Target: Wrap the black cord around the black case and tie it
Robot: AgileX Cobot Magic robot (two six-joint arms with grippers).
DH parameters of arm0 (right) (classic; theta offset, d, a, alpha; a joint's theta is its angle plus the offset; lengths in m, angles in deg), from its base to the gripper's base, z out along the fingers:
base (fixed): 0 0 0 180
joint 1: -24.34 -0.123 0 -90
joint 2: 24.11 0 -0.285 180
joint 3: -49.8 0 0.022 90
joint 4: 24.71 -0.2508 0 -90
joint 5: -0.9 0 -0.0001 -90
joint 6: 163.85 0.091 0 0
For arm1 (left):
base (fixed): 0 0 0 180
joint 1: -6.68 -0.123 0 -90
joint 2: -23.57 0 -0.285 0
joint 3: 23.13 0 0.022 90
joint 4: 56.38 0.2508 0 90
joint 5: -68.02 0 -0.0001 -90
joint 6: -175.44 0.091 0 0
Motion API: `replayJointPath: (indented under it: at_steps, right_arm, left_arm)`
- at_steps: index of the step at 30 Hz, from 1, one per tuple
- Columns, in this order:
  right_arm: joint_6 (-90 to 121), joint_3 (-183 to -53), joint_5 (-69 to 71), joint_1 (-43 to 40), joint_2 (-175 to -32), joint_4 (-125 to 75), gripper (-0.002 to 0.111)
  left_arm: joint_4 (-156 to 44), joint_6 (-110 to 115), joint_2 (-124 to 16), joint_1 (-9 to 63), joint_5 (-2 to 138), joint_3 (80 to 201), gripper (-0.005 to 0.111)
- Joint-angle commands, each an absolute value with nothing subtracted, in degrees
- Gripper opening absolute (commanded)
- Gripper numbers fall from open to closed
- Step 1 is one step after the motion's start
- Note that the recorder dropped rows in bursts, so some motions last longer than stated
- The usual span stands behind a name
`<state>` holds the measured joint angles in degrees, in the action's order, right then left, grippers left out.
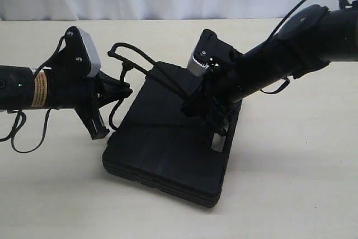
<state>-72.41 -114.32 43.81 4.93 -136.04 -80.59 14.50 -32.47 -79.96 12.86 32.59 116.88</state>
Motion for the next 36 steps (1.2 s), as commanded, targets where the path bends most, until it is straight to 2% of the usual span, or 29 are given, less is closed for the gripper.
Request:
replayJointPath:
  at_steps: [1,9,14,17,23,29,32,36]
  right_arm:
    - [-72.9,-114.1,43.0,4.9,-136.5,-80.6,0.004]
    - [-72.9,-114.2,42.5,4.9,-133.3,-80.9,0.004]
    - [-72.5,-114.2,43.4,4.9,-131.8,-81.3,0.004]
    - [-72.5,-113.6,43.0,4.2,-132.0,-80.6,0.004]
    - [-71.5,-110.6,32.3,-0.2,-132.0,-76.6,0.004]
    - [-68.6,-109.2,27.6,-0.6,-132.0,-76.3,0.005]
    - [-68.6,-108.2,25.5,-0.6,-132.0,-75.8,0.014]
    - [-65.9,-108.1,25.6,-0.6,-132.0,-75.8,0.039]
  left_arm:
    - [14.5,-36.1,-79.6,13.3,33.1,118.1,0.0]
    - [14.9,-36.1,-79.8,13.3,45.2,118.1,0.0]
    - [16.0,-36.1,-79.8,13.3,46.2,118.1,0.0]
    - [16.0,-36.1,-79.8,13.3,44.9,118.6,0.0]
    - [15.9,-36.5,-79.8,13.3,34.7,119.4,0.0]
    - [15.0,-38.0,-79.8,13.3,33.3,119.4,0.0]
    - [12.9,-38.5,-79.8,13.3,30.8,119.4,0.0]
    - [12.9,-40.1,-79.8,13.3,29.9,119.4,0.0]
